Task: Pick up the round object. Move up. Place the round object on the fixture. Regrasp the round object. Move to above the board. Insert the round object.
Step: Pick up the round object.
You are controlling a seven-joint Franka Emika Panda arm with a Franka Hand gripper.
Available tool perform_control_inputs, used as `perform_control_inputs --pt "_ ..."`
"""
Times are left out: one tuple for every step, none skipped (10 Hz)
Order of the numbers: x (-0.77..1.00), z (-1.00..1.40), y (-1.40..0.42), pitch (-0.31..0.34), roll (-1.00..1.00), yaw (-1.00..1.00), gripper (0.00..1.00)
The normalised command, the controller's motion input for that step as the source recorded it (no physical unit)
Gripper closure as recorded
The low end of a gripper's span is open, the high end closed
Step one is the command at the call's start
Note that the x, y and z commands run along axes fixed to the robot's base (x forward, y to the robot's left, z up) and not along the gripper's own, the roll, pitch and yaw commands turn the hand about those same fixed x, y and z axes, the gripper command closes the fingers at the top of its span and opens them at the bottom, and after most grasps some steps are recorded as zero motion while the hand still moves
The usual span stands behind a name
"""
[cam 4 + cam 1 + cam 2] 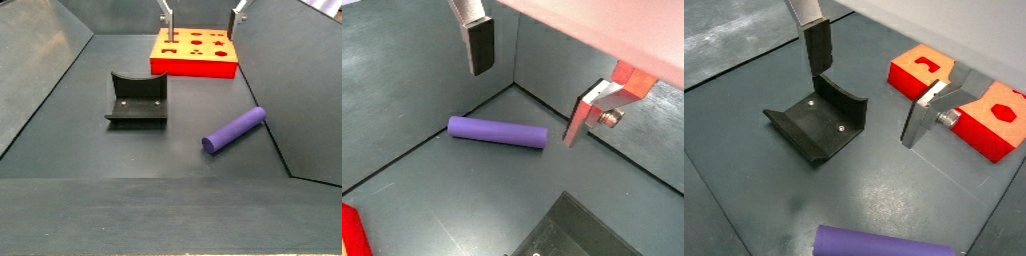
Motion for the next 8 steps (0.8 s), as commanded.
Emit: perform_control_inputs --pt "0.0 -0.56 0.14 0.003 -0.12 -0.2 0.0" --pt "0.02 -0.79 0.21 0.119 -0.09 -0.47 0.0" --pt "0.06 -0.79 0.27 0.096 -0.1 -0.64 0.0" --pt "0.04 -0.8 0.29 0.103 -0.09 -0.64 0.0" --pt "0.0 -0.81 0.31 0.14 -0.08 -0.65 0.0" --pt "-0.07 -0.71 0.11 0.09 -0.14 -0.77 0.0" --pt "-0.07 -0.69 0.06 0.069 -0.16 -0.79 0.0" --pt "-0.07 -0.68 0.06 0.063 -0.17 -0.79 0.0"
